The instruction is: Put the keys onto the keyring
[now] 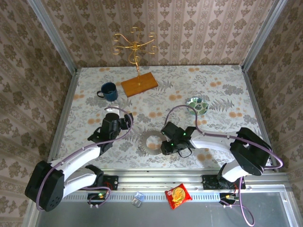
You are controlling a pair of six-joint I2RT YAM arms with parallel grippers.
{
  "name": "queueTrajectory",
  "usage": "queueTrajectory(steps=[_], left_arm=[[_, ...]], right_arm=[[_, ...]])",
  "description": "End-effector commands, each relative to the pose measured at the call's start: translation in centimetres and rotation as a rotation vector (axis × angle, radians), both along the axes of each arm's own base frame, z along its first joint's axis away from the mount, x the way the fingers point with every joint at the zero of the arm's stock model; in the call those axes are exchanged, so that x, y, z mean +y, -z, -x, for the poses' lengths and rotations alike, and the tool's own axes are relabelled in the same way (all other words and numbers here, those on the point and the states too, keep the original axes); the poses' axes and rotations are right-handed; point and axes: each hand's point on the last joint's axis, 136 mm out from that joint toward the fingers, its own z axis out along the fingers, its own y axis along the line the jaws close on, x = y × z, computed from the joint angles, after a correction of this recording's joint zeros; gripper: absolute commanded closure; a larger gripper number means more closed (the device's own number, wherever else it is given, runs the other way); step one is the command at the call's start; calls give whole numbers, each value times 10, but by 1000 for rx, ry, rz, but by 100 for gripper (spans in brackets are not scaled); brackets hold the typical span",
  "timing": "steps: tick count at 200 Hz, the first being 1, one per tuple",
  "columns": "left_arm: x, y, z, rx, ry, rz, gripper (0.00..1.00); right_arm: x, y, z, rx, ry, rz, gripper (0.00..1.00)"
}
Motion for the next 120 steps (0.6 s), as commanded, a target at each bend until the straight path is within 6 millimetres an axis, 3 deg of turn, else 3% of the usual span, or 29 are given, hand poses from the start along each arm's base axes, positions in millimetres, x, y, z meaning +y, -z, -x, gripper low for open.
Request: queueTrajectory(steps=[1, 120], left_arm=[[8, -4, 0, -23, -35, 14, 26], [11, -4, 2, -27, -43, 10, 26]], right_arm=[[3, 1, -7, -11, -5, 5, 72], [5, 3, -23, -13, 48, 1, 78]])
